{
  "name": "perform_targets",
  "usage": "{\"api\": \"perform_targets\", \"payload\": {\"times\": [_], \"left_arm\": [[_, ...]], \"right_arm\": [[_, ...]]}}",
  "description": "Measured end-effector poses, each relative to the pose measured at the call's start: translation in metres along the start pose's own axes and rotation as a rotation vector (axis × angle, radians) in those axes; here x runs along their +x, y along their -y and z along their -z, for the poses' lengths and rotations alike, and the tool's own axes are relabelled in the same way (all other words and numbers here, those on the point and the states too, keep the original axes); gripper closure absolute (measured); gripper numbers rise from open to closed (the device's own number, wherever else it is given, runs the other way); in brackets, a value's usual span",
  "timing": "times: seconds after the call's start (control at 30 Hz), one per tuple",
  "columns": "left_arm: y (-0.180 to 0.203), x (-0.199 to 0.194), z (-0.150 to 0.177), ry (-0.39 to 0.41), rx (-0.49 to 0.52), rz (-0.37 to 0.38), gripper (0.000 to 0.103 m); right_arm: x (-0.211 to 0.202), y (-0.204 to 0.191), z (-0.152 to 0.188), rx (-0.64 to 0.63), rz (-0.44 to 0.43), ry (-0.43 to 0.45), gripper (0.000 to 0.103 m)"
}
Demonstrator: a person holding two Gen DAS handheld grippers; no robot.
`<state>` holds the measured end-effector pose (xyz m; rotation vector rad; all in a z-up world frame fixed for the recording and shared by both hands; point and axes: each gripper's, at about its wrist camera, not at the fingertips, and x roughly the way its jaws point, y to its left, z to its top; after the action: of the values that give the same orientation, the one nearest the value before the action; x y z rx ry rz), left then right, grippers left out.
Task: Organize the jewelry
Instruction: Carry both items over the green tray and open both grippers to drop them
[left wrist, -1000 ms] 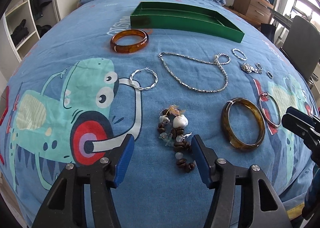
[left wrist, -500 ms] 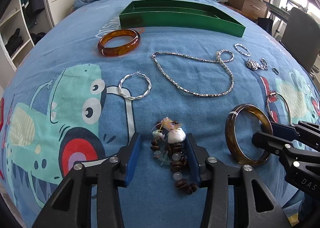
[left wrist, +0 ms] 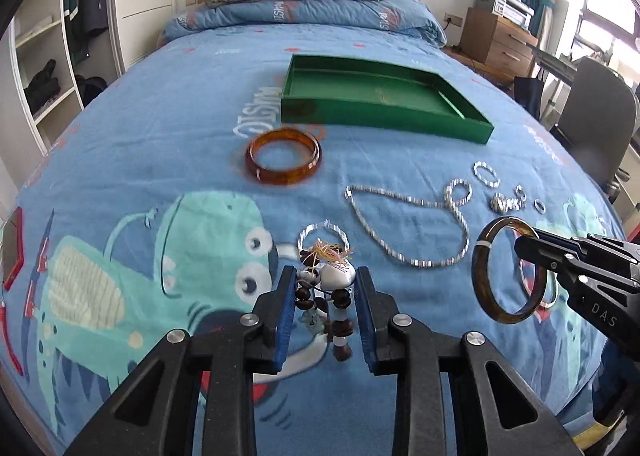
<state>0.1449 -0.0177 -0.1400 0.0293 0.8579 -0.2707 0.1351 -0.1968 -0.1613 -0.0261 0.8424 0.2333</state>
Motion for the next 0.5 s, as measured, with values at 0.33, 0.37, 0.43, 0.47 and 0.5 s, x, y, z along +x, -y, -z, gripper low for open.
{"api": "perform_targets", "payload": {"times": [0.33, 0.37, 0.43, 0.47, 0.5], "left_arm": [[0.017, 0.080, -0.180, 0.074, 0.034, 0.026, 0.074], [0.021, 0.098, -0.192, 0.052, 0.034, 0.023, 0.074], [0.026, 0.136, -0.209, -0.003, 0.037, -0.004, 0.074], [0.028, 0.155, -0.214, -0.033, 0.034, -0.028, 0.074], [0.028, 0.172, -0.219, -0.062, 0.030, -0.040, 0.074]], "right_arm": [[0.037, 0.091, -0.154, 0.154, 0.116, 0.130, 0.095], [0.052, 0.098, -0.166, 0.169, 0.126, 0.114, 0.095], [0.083, 0.109, -0.182, 0.175, 0.156, 0.065, 0.095], [0.100, 0.113, -0.187, 0.179, 0.166, 0.038, 0.095], [0.115, 0.118, -0.188, 0.184, 0.173, 0.011, 0.095]]}}
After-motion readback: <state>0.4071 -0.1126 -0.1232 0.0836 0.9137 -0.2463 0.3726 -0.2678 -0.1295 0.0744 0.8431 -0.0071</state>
